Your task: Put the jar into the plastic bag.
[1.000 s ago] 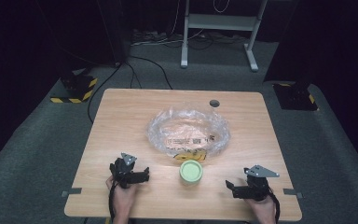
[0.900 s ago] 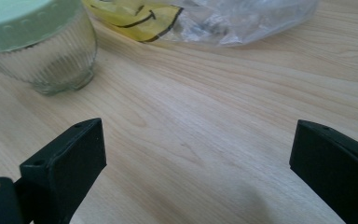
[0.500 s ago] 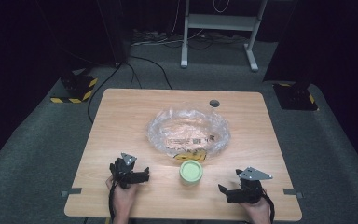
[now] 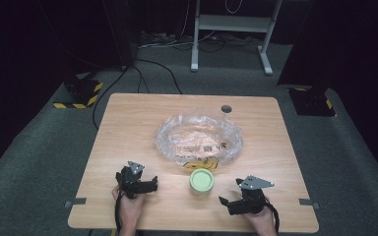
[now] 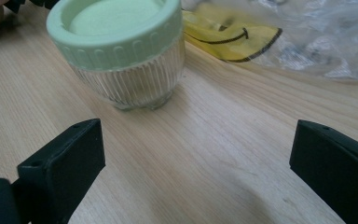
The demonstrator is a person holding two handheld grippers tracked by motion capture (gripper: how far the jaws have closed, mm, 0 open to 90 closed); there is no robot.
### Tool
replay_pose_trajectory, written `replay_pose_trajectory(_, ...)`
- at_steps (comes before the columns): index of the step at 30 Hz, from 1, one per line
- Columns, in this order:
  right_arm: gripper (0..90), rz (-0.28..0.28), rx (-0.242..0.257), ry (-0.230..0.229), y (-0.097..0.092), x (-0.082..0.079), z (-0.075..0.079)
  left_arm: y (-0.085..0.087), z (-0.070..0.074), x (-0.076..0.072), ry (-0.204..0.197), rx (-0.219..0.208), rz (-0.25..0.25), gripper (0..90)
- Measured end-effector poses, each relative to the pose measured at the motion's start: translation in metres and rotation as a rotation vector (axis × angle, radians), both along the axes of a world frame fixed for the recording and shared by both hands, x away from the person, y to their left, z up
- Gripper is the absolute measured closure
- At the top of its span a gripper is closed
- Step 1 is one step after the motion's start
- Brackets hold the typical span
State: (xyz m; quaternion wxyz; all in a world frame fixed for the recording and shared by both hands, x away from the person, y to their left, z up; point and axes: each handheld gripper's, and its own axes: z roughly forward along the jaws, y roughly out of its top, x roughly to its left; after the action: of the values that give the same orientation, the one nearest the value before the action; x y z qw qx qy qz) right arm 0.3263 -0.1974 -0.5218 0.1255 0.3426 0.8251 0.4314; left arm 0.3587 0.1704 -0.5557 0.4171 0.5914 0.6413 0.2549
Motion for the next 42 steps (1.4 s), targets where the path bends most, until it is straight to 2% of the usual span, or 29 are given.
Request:
replay_pose_trajectory(24,2.8,0.085,-0.001,-0.017,0.036,0.006,0.004,0.0,0.0,0.0,0.0,0.0,0.0,0.9)
replay_pose_trajectory(42,2.6,0.098,-0.022,-0.006,0.057,0.017,0.001,-0.001,0.0,0.0,-0.007,-0.009,0.005,1.1)
